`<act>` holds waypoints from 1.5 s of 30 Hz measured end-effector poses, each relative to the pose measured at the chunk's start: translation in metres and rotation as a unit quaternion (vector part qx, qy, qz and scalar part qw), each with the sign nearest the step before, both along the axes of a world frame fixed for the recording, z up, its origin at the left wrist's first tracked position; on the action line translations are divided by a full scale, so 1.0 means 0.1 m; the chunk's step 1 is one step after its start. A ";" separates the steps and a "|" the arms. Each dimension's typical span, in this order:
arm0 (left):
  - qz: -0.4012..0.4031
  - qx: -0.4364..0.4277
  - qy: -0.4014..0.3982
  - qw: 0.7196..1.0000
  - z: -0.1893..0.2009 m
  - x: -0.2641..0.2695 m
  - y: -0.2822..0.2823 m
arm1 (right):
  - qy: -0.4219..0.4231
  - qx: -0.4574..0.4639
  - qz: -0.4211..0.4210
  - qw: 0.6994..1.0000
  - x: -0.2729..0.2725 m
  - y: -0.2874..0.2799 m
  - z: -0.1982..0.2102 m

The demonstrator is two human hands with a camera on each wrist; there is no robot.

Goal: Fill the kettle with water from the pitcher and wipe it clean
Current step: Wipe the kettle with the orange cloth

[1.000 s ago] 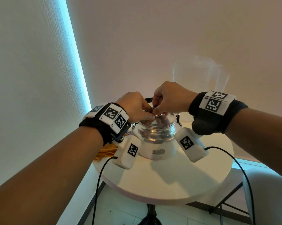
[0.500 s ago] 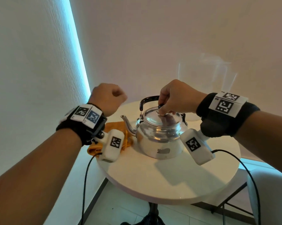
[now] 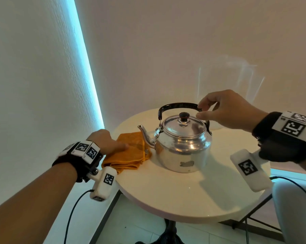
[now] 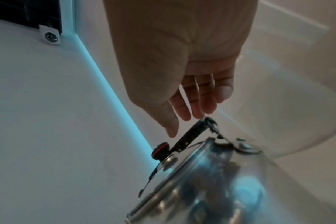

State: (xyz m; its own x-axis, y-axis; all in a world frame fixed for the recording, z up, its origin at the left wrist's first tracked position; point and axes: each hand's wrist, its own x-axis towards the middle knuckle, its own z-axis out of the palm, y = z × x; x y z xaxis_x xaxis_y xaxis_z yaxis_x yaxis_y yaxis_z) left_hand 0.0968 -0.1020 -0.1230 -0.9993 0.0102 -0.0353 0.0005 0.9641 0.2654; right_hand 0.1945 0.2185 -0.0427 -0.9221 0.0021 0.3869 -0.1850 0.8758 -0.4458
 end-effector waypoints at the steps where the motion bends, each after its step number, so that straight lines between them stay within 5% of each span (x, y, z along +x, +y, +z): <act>1: -0.015 -0.009 -0.023 1.000 0.00 0.01 0.02 | -0.008 -0.005 -0.009 1.000 0.00 0.03 -0.02; 7: -0.032 0.184 -0.057 0.981 0.05 0.10 -0.05 | -0.080 -0.083 -0.046 0.992 -0.03 0.14 -0.07; 11: 0.033 0.392 -0.032 0.919 0.23 0.29 -0.15 | -0.114 -0.124 -0.051 0.984 -0.05 0.14 -0.13; 17: 0.014 0.483 0.026 0.875 0.58 0.51 -0.09 | -0.117 -0.166 -0.021 0.979 -0.08 0.11 -0.21; 20: -0.025 0.443 0.143 0.884 0.75 0.65 0.18 | -0.129 -0.181 0.029 0.974 -0.06 0.12 -0.22; 23: -0.060 0.280 0.316 0.904 0.90 0.79 0.52 | -0.177 -0.185 0.079 0.964 -0.06 0.18 -0.22; 25: -0.109 0.218 0.358 0.901 0.92 0.89 0.79 | -0.213 -0.197 0.100 0.952 -0.05 0.22 -0.21; 29: -0.208 0.143 0.264 0.931 0.72 0.95 1.19 | -0.248 -0.166 0.133 0.945 -0.06 0.22 -0.21; 36: -0.217 0.107 0.143 0.960 0.65 0.95 1.19 | -0.205 -0.109 0.147 0.961 -0.14 0.29 -0.21; 45: -0.236 0.071 0.264 0.932 0.55 1.10 1.37 | -0.198 -0.104 0.156 0.962 -0.17 0.32 -0.23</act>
State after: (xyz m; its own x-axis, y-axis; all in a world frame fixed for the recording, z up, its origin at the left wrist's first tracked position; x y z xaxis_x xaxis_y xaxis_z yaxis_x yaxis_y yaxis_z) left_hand 0.2071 0.0350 -0.0677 -0.7594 0.4209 0.4961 0.5831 0.7786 0.2320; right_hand 0.1778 0.2502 -0.0653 -0.9655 -0.2590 0.0264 -0.2039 0.6891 -0.6954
